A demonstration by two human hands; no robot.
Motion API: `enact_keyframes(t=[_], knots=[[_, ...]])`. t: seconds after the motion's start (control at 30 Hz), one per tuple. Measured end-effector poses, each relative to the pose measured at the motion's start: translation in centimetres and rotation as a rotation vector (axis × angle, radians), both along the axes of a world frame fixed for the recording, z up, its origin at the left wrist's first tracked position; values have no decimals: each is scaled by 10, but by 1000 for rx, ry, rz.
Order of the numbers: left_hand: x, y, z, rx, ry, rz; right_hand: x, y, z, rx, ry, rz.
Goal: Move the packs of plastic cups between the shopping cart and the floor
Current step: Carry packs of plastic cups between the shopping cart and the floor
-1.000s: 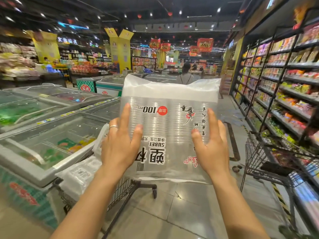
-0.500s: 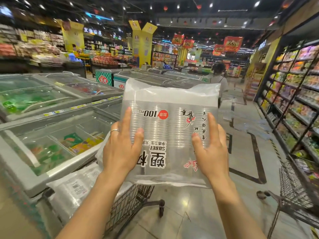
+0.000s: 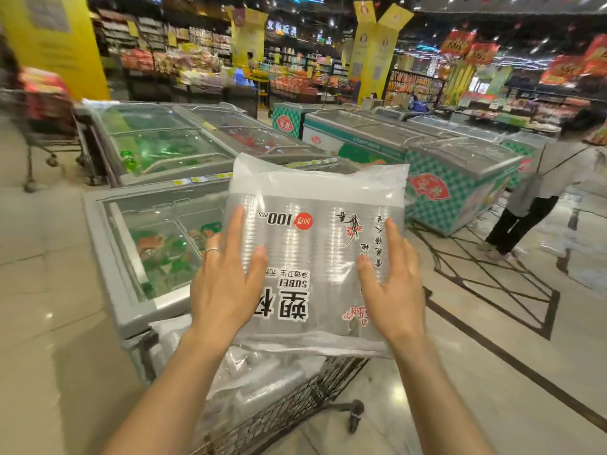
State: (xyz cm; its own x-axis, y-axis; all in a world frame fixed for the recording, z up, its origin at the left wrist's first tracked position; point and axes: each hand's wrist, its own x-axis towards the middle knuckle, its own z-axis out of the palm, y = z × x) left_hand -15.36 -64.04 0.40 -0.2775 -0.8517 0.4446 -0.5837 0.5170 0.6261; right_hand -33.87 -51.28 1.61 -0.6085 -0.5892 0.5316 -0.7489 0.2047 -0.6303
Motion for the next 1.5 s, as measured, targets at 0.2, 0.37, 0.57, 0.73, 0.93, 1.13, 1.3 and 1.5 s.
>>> enact_keyframes(t=[0.2,0.37,0.57,0.73,0.93,1.13,1.3,1.5], knots=[[8,-49,-43,79,-23,197,-16,-90,-51,124,-28,229],[7,-82,-75,138,-106,379,-23,-169,-94,209,-116,419],[7,-113,-133,258,-205,557,-33,-244,-151,354,-181,626],[4,-125,-188,322,-225,613,-37,-273,-210,452,-237,723],[3,-148,-253,469,-265,617,-34,-296,-281,570,-323,686],[1,-169,-304,604,-292,576,-34,-315,-338,678,-303,601],[3,-170,-333,635,-260,586,-21,-312,-371,642,-163,611],[8,-171,-351,617,-219,541,-17,-313,-400,671,35,614]])
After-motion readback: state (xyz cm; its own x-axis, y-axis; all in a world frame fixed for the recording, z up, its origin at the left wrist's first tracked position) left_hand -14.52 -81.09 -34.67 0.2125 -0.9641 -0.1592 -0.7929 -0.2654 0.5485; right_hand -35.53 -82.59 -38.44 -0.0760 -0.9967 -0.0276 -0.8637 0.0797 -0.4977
